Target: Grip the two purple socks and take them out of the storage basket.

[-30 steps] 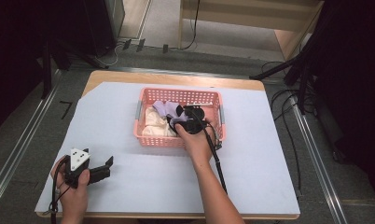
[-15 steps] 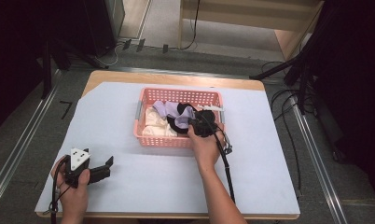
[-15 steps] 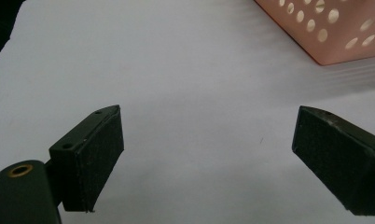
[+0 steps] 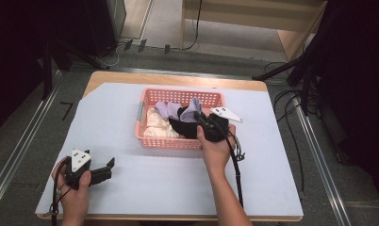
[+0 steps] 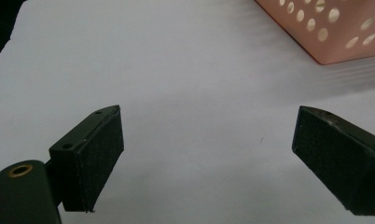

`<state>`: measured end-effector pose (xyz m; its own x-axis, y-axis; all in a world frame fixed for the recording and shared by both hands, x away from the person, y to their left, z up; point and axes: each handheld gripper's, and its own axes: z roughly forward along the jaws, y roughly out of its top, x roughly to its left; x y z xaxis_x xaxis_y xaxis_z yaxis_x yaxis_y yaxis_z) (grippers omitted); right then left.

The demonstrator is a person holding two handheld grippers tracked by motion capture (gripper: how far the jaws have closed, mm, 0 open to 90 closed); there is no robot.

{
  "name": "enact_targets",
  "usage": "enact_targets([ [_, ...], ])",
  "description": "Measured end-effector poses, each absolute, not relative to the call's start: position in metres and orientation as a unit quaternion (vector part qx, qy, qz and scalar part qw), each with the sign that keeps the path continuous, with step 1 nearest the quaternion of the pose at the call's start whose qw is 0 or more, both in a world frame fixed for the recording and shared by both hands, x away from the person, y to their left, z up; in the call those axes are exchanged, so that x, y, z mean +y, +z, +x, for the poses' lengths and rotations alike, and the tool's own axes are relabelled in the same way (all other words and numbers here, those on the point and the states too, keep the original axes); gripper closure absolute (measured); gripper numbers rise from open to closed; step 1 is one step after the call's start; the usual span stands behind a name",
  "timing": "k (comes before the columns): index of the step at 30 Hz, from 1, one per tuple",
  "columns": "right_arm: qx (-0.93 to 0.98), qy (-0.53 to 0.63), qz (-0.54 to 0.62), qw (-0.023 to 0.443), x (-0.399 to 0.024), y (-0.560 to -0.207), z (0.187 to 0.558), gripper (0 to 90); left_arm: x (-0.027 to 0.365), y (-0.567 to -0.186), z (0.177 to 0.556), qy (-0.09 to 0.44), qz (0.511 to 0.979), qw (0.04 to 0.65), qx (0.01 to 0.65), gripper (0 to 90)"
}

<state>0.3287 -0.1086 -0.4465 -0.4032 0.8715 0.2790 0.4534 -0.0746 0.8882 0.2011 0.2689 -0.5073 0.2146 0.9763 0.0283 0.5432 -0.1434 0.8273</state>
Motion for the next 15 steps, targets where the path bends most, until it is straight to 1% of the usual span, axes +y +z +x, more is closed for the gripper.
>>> enact_targets([
  [6,0.638,0.549,0.494,0.217,-0.119,-0.444,0.326,83.9,0.269,-0.507,0.201,0.302,0.693,0.357,0.549,9.5],
  [8,0.631,0.553,0.492,0.231,-0.124,-0.445,0.324,83.9,0.269,-0.507,0.201,0.302,0.694,0.357,0.548,9.5],
  [15,0.601,0.571,0.496,0.259,-0.151,-0.442,0.318,83.9,0.269,-0.507,0.2,0.304,0.692,0.359,0.547,9.5],
])
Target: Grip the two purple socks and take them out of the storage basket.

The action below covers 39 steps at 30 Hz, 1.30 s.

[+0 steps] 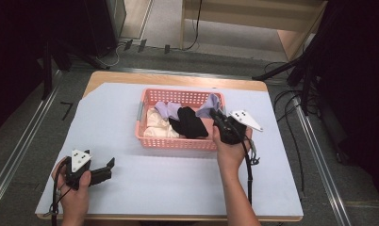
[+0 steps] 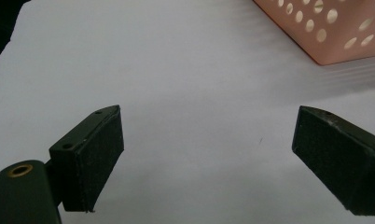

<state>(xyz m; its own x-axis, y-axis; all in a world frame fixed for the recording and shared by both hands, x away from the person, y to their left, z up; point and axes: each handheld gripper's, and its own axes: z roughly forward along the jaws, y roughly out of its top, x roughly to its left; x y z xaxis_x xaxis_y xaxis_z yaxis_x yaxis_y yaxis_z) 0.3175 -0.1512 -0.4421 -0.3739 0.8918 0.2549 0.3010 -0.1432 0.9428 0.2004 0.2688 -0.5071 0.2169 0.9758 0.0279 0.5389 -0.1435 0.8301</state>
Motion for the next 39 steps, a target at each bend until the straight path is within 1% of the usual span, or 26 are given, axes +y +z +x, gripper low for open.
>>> enact_targets([
  [4,0.591,0.568,0.503,0.275,-0.173,-0.443,0.312,83.8,0.269,-0.507,0.2,0.305,0.693,0.359,0.546,9.5],
  [9,0.573,0.558,0.528,0.284,-0.204,-0.452,0.303,83.7,0.268,-0.507,0.2,0.307,0.691,0.36,0.546,9.5],
  [15,0.572,0.527,0.556,0.295,-0.237,-0.471,0.294,83.6,0.268,-0.507,0.2,0.309,0.69,0.36,0.547,9.6],
  [20,0.574,0.494,0.583,0.294,-0.256,-0.492,0.288,83.5,0.268,-0.507,0.2,0.308,0.69,0.36,0.547,9.6],
  [21,0.572,0.489,0.592,0.289,-0.259,-0.496,0.287,82.4,0.268,-0.507,0.2,0.308,0.69,0.36,0.547,9.6],
  [22,0.576,0.48,0.594,0.292,-0.263,-0.499,0.286,80.1,0.268,-0.507,0.2,0.308,0.69,0.36,0.547,9.6],
  [23,0.575,0.471,0.605,0.286,-0.265,-0.503,0.285,73.2,0.268,-0.507,0.2,0.308,0.69,0.36,0.547,9.6],
  [26,0.581,0.474,0.6,0.28,-0.267,-0.506,0.284,48.3,0.268,-0.507,0.2,0.308,0.69,0.36,0.547,9.6],
  [28,0.589,0.472,0.588,0.291,-0.265,-0.504,0.282,40.8,0.268,-0.507,0.2,0.308,0.691,0.359,0.547,9.6],
  [30,0.591,0.475,0.585,0.289,-0.262,-0.5,0.281,33.8,0.268,-0.507,0.2,0.308,0.69,0.36,0.547,9.7],
  [33,0.591,0.48,0.585,0.281,-0.257,-0.494,0.283,29.6,0.268,-0.507,0.2,0.309,0.691,0.36,0.546,9.7],
  [35,0.596,0.486,0.576,0.276,-0.251,-0.489,0.285,29.5,0.268,-0.507,0.2,0.308,0.69,0.359,0.547,9.6],
  [37,0.603,0.491,0.565,0.277,-0.244,-0.485,0.287,30.8,0.268,-0.507,0.2,0.308,0.69,0.36,0.546,9.7],
  [39,0.61,0.498,0.553,0.274,-0.236,-0.48,0.289,34.6,0.268,-0.507,0.2,0.309,0.69,0.358,0.547,9.6],
])
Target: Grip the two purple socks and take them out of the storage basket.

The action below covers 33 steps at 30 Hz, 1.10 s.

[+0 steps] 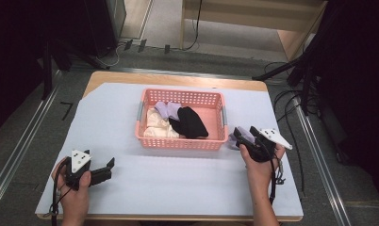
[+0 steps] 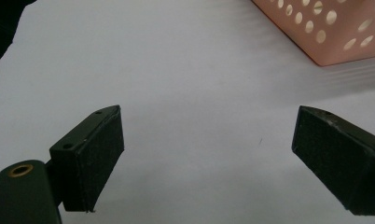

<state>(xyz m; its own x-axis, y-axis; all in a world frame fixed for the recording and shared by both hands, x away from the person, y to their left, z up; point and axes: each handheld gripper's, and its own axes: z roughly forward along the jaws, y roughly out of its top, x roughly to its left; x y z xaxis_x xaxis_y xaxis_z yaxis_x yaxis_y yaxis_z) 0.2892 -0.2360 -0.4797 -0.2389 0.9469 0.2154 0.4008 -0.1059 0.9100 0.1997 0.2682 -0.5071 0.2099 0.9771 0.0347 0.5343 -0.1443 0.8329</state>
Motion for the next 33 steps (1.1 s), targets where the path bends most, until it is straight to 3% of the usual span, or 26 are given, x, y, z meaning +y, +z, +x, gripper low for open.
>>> enact_targets([
  [8,0.634,0.51,0.52,0.259,-0.189,-0.463,0.297,44.1,0.269,-0.507,0.2,0.307,0.691,0.359,0.546,9.6],
  [12,0.644,0.513,0.498,0.271,-0.165,-0.458,0.302,43.0,0.269,-0.507,0.2,0.307,0.693,0.359,0.546,9.7],
  [20,0.671,0.515,0.471,0.248,-0.12,-0.448,0.313,43.2,0.269,-0.507,0.2,0.304,0.693,0.359,0.546,9.7],
  [25,0.688,0.511,0.454,0.243,-0.094,-0.444,0.32,52.8,0.27,-0.507,0.2,0.303,0.691,0.362,0.547,9.7],
  [33,0.702,0.502,0.443,0.242,-0.069,-0.452,0.338,52.6,0.27,-0.507,0.2,0.303,0.69,0.364,0.548,9.7],
])
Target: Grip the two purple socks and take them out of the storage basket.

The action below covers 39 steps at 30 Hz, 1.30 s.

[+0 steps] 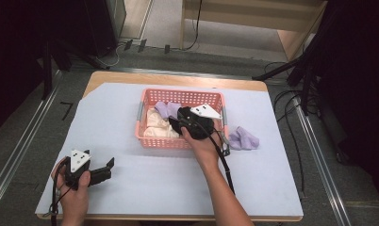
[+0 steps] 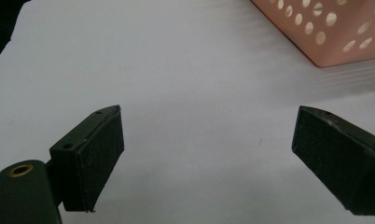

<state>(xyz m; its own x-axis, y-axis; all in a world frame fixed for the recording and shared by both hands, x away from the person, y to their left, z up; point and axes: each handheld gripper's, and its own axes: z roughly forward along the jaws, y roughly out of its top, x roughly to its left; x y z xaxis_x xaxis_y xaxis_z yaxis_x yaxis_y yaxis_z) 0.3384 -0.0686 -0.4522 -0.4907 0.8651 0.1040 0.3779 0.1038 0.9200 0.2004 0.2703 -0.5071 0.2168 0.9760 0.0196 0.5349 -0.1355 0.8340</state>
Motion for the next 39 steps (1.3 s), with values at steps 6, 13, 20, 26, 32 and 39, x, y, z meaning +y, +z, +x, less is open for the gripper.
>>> enact_targets([
  [6,0.711,0.497,0.444,0.225,-0.054,-0.451,0.351,53.4,0.271,-0.507,0.201,0.301,0.689,0.365,0.55,9.7],
  [13,0.718,0.47,0.473,0.2,-0.043,-0.448,0.367,52.1,0.271,-0.507,0.201,0.299,0.688,0.365,0.551,9.7],
  [20,0.763,0.406,0.486,0.128,-0.022,-0.45,0.384,57.4,0.271,-0.507,0.2,0.298,0.687,0.368,0.552,9.7],
  [26,0.778,0.37,0.499,0.099,-0.011,-0.45,0.395,60.3,0.271,-0.507,0.201,0.297,0.686,0.369,0.552,9.7],
  [32,0.775,0.333,0.533,0.069,-0.004,-0.45,0.408,60.1,0.272,-0.507,0.2,0.296,0.686,0.373,0.551,9.7],
  [39,0.777,0.329,0.523,0.12,0.003,-0.449,0.419,56.4,0.272,-0.507,0.2,0.295,0.687,0.372,0.55,9.8],
])
